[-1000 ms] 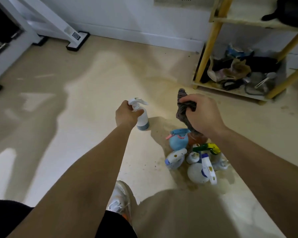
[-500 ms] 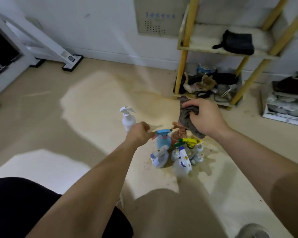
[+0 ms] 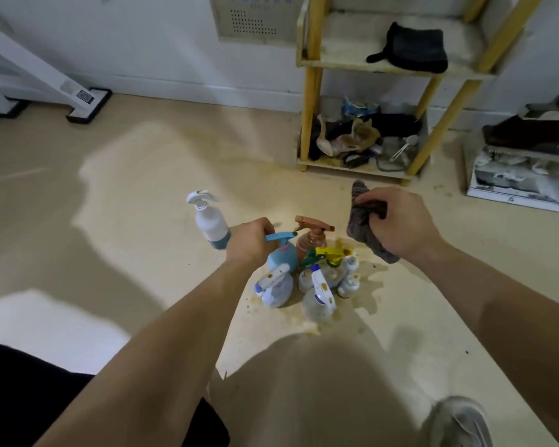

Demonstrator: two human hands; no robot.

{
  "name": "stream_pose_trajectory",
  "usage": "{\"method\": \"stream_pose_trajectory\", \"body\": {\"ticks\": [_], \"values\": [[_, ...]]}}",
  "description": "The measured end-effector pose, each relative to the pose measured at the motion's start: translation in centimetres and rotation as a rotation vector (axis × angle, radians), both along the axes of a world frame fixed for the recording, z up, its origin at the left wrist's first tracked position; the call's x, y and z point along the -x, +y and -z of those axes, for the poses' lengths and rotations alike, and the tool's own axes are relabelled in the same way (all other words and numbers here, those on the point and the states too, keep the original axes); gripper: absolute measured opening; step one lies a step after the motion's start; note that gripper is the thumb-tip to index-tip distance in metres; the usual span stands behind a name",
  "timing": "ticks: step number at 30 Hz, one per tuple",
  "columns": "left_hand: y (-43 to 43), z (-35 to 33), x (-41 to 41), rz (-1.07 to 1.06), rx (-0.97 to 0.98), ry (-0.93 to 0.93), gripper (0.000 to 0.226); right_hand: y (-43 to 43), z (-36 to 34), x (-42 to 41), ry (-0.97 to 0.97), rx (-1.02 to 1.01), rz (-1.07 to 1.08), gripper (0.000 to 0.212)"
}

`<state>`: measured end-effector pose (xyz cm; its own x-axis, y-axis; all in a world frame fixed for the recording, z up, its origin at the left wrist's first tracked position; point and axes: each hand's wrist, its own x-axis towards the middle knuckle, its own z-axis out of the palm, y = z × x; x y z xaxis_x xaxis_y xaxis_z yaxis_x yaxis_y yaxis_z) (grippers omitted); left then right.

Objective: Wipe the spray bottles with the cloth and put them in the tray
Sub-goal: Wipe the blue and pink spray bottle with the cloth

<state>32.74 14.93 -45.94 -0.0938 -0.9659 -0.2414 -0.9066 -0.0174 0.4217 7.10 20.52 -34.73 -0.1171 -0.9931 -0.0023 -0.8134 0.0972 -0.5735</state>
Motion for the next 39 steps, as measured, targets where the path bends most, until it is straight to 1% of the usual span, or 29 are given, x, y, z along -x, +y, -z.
{"method": "stream_pose_trajectory", "body": {"ticks": [5, 10, 12, 16, 20, 24, 27, 30, 34, 37, 39], "values": [[-0.7, -0.7, -0.1, -0.013, -0.008, 0.017, 0.012, 0.3, -0.4, -0.1, 0.013, -0.029, 0.017, 0.043], [-0.7, -3.0, -1.2, -0.029, 0.021, 0.104, 0.016, 1.2, -1.8, -0.7, -0.032, -0.019, 0.011, 0.043], [-0.7, -4.8, -1.8, -0.033, 0.033, 0.127, 0.014, 1.6, -2.9, -1.2, -0.052, -0.009, 0.006, 0.044], [-0.6, -9.5, -2.7, -0.029, 0.108, 0.162, 0.010, 2.2, -6.2, -2.1, -0.059, 0.008, -0.004, 0.045], [-0.1, -15.8, -2.9, 0.002, 0.179, 0.193, 0.012, 3.0, -10.2, -2.6, -0.116, 0.089, -0.003, 0.043], [0.9, -22.1, -2.0, 0.128, 0.237, 0.225, 0.013, 4.4, -14.5, -2.5, -0.194, 0.214, -0.020, 0.043], [2.2, -25.7, -0.8, 0.217, 0.288, 0.274, 0.013, 5.5, -17.2, -2.6, -0.246, 0.313, -0.044, 0.048], [3.9, -27.8, 0.9, 0.269, 0.316, 0.355, 0.013, 6.8, -18.4, -2.8, -0.312, 0.348, -0.090, 0.055], [5.8, -28.2, 3.4, 0.311, 0.294, 0.519, 0.013, 8.4, -17.7, -3.0, -0.215, 0.335, -0.164, 0.055], [6.7, -27.8, 5.0, 0.275, 0.281, 0.618, 0.010, 9.1, -16.6, -2.0, -0.148, 0.311, -0.209, 0.054], [6.9, -27.6, 5.8, 0.260, 0.236, 0.696, 0.008, 9.3, -16.0, -1.1, -0.113, 0.305, -0.223, 0.058]]}}
